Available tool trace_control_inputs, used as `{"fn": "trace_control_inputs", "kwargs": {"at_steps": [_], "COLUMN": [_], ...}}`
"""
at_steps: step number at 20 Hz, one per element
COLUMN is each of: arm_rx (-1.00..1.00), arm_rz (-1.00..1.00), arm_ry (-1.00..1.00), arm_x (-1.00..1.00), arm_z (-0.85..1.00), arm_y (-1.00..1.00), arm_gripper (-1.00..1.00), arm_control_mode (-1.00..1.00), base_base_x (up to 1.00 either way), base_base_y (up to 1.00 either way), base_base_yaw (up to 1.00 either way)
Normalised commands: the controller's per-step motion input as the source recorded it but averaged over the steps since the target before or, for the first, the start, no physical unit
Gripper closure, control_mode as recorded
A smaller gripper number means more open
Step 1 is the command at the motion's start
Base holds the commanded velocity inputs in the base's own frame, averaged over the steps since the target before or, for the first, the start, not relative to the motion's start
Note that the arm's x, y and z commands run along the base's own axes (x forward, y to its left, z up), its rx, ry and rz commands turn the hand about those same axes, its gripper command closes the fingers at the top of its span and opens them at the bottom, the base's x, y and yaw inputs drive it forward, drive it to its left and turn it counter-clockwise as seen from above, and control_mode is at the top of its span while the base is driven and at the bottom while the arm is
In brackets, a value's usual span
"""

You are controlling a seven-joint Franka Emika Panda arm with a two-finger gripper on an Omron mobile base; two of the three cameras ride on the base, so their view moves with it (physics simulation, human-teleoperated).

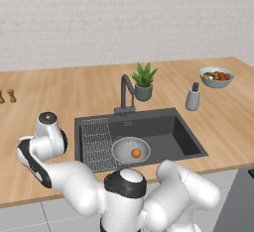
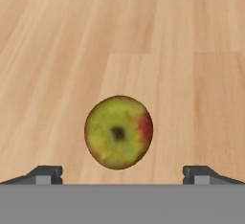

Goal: Put the colander in the sink, put the apple, tangerine in the colander, and turn on the sink faucet and pour water over the colander.

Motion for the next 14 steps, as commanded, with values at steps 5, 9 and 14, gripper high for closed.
{"fn": "trace_control_inputs", "kwargs": {"at_steps": [5,9,14], "arm_rx": [0.00,0.00,0.00], "arm_rz": [0.00,0.00,0.00], "arm_ry": [0.00,0.00,0.00], "arm_x": [0.16,0.14,0.14], "arm_z": [-0.14,-0.18,-0.20], "arm_y": [0.10,0.00,0.00], "arm_gripper": [-1.00,-1.00,-1.00], "arm_control_mode": [-1.00,-1.00,-1.00], "base_base_x": [0.00,0.00,0.00], "base_base_y": [0.00,0.00,0.00], "base_base_yaw": [0.00,0.00,0.00]}}
